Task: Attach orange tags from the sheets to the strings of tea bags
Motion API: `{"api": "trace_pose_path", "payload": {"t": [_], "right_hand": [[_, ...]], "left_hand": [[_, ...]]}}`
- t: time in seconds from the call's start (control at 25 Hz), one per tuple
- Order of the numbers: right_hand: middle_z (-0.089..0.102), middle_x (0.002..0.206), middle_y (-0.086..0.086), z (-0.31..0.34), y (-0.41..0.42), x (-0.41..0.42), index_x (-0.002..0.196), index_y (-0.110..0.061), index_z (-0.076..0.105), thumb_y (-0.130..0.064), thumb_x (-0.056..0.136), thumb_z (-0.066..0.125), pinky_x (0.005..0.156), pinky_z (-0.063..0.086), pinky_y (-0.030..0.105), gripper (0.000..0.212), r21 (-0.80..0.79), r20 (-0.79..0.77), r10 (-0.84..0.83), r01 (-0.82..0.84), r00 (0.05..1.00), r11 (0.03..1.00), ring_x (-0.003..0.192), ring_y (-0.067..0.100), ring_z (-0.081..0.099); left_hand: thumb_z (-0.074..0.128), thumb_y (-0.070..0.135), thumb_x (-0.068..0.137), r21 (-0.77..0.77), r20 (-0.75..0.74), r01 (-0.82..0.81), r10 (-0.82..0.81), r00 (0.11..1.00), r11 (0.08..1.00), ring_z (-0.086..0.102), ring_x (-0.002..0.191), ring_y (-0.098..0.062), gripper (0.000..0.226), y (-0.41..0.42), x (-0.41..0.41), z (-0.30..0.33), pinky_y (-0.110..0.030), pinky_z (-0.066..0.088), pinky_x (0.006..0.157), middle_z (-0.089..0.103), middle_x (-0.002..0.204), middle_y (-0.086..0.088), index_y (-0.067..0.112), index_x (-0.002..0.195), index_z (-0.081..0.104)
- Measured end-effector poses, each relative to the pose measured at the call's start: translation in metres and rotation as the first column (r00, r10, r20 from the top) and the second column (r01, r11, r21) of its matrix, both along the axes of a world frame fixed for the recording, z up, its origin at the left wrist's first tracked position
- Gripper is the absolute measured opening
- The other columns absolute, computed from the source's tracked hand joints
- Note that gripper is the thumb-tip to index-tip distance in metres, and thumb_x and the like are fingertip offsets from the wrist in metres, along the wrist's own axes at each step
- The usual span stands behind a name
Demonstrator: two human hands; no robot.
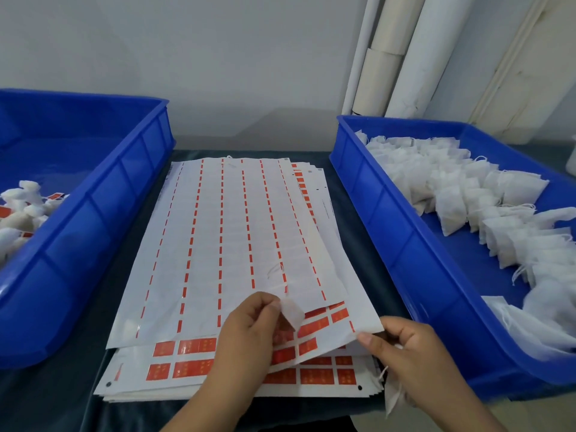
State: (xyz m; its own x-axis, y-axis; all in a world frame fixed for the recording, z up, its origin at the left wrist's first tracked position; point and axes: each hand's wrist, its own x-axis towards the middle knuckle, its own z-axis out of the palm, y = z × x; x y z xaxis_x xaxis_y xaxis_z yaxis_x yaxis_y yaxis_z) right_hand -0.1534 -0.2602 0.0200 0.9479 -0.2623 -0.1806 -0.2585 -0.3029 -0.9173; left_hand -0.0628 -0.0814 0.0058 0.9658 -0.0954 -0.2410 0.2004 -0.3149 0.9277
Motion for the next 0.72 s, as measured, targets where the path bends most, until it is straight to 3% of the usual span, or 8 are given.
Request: {"api": "trace_pose_path", "payload": {"t": [0.12,0.2,0.32,0.48,0.72], "right_hand": [[0.071,0.070,-0.008,-0.003,-0.003,-0.001,0.075,-0.028,0.073,-0.028,0.082,0.068,0.063,0.056,0.021,0.009,-0.094,-0.087,-0.069,0.061,0.994,0.994,0.066,0.002,0.065],[0.060,0.053,-0.012,-0.003,-0.004,-0.004,0.071,-0.020,0.064,-0.034,0.082,0.067,0.050,0.046,0.011,0.018,-0.202,-0.088,-0.091,0.072,0.992,0.977,0.050,-0.003,0.053],[0.047,0.047,-0.013,0.005,-0.005,-0.013,0.068,-0.013,0.049,-0.034,0.089,0.057,0.047,0.036,0.013,0.031,-0.291,-0.027,-0.118,0.106,0.993,0.951,0.046,-0.002,0.042],[0.047,0.054,-0.011,0.023,-0.005,-0.020,0.071,-0.018,0.048,-0.027,0.096,0.043,0.054,0.036,0.023,0.027,-0.327,0.095,-0.095,0.121,0.991,0.937,0.049,0.001,0.041],[0.050,0.058,-0.013,0.054,0.022,0.011,0.072,-0.032,0.057,-0.033,0.094,0.043,0.050,0.041,0.011,0.026,-0.187,0.214,0.062,-0.021,0.975,0.982,0.052,-0.003,0.046]], "left_hand": [[0.046,0.033,0.096,-0.033,-0.092,-0.126,0.123,0.988,0.991,0.061,0.067,-0.005,0.021,0.003,0.003,-0.001,-0.007,0.037,0.038,0.062,0.073,0.019,0.028,0.080,0.060],[0.047,0.033,0.095,-0.014,-0.086,-0.138,0.137,0.987,0.990,0.061,0.069,-0.007,0.022,0.003,0.003,-0.002,-0.011,0.039,0.044,0.062,0.074,0.016,0.029,0.078,0.060],[0.048,0.032,0.095,-0.038,-0.089,-0.143,0.139,0.986,0.989,0.063,0.070,-0.011,0.022,0.002,0.003,-0.005,-0.017,0.045,0.051,0.064,0.073,0.011,0.028,0.077,0.060],[0.048,0.031,0.095,-0.059,-0.093,-0.142,0.136,0.986,0.988,0.063,0.072,-0.013,0.023,0.000,0.003,-0.006,-0.021,0.048,0.055,0.065,0.072,0.008,0.027,0.076,0.061],[0.047,0.030,0.095,-0.045,-0.064,-0.126,0.123,0.990,0.991,0.058,0.068,-0.009,0.024,0.001,0.003,0.000,-0.015,0.039,0.047,0.062,0.070,0.010,0.027,0.076,0.060]]}}
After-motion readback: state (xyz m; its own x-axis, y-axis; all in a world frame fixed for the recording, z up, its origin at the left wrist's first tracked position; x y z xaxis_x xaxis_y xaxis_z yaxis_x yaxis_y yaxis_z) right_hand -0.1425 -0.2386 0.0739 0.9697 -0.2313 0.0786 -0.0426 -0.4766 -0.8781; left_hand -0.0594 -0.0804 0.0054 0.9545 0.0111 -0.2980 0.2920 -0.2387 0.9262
